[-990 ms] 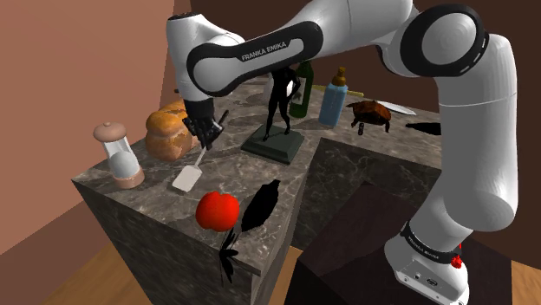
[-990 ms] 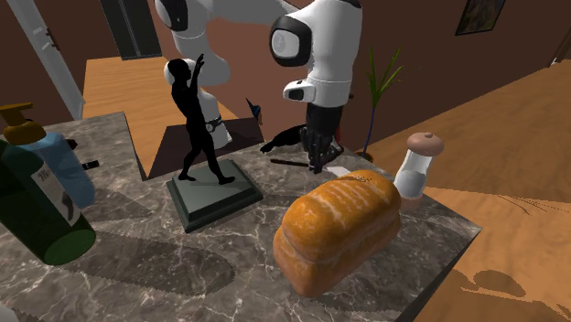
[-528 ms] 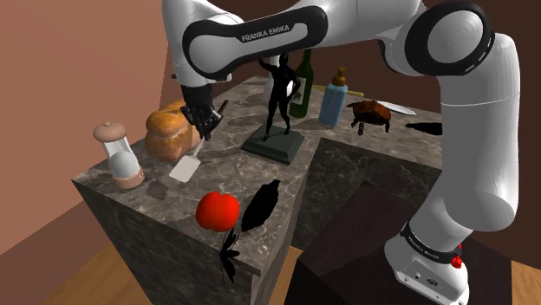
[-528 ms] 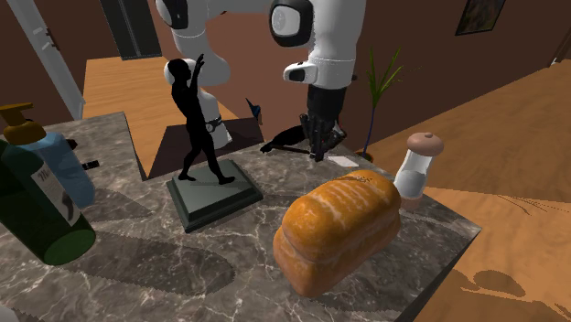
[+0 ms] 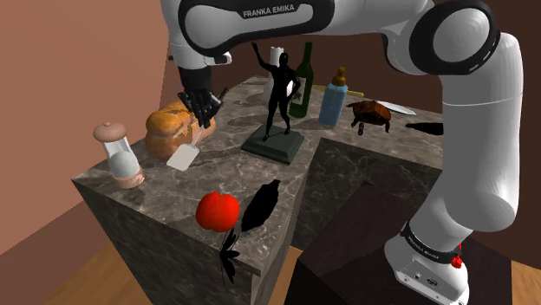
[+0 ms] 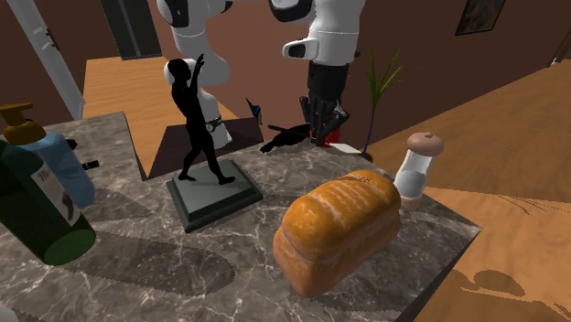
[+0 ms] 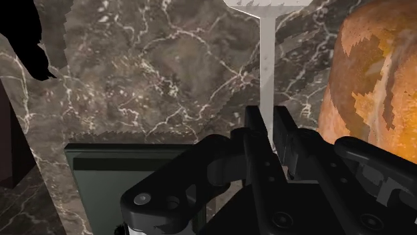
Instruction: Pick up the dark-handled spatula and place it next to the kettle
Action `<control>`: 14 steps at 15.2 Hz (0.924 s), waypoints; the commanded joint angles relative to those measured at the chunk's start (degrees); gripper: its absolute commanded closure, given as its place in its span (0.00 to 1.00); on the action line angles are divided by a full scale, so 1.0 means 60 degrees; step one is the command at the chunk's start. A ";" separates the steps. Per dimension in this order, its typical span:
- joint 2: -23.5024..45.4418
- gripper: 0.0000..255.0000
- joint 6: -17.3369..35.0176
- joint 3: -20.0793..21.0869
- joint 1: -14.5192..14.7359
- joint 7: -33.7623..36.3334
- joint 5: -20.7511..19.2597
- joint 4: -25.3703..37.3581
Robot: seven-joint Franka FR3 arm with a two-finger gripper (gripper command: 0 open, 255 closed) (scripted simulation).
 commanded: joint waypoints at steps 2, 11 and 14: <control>0.0052 1.00 -0.0425 0.0007 0.0087 -0.0040 -0.0005 0.0479; 0.0270 1.00 -0.1707 0.0005 0.0382 -0.0172 -0.0073 0.2002; 0.0423 1.00 -0.2189 -0.0010 0.0534 -0.0218 -0.0136 0.2646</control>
